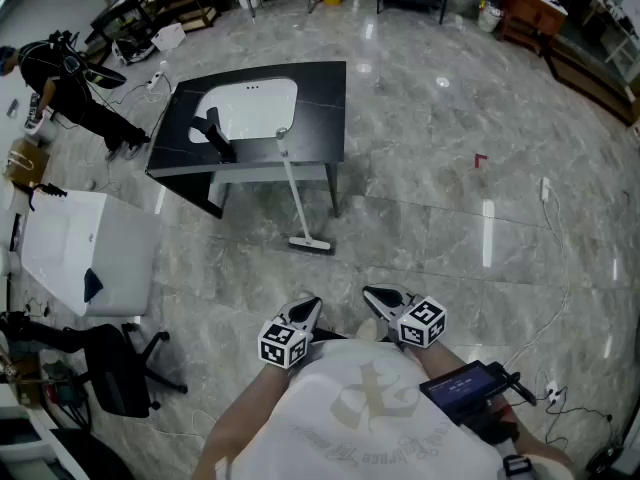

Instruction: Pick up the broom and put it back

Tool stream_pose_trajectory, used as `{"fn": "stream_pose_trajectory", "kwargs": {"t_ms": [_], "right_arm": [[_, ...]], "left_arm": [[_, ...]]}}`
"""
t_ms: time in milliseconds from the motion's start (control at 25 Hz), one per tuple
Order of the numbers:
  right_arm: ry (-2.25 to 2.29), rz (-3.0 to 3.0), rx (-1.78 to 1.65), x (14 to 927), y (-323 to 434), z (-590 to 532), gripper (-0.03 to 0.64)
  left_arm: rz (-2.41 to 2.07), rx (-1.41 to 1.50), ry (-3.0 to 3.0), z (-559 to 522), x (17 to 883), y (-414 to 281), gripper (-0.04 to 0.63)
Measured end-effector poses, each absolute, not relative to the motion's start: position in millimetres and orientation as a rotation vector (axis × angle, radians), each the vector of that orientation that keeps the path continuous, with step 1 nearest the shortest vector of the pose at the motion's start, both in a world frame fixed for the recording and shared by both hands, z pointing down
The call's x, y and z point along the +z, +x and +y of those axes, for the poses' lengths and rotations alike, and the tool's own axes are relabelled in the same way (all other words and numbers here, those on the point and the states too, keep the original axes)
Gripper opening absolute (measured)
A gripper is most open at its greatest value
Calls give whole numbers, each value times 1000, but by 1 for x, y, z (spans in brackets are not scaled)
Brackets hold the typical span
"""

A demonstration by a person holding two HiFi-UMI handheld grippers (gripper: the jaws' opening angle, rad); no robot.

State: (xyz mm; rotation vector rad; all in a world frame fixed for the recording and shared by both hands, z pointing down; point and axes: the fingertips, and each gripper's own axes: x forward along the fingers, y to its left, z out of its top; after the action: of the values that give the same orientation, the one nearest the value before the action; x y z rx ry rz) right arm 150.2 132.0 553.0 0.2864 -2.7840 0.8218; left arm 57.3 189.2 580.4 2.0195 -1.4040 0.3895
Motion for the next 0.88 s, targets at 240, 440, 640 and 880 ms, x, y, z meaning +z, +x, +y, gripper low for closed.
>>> {"fn": "stream_pose_trajectory", "kwargs": {"t_ms": [240,440,640,880], "right_arm": [[303,-2841,810,540,170,130,17],[315,-2811,781,557,154,119,17],[402,-2778,817,550,164,116,17],[469,-2740,840,568,176,101,17]], "left_arm": [[-1418,396,2042,183,572,79,12],[-1467,395,2050,176,559,57,12],[-1440,369,2038,173,563,56,12],[-1351,392,2088,143,589,68,12]]}}
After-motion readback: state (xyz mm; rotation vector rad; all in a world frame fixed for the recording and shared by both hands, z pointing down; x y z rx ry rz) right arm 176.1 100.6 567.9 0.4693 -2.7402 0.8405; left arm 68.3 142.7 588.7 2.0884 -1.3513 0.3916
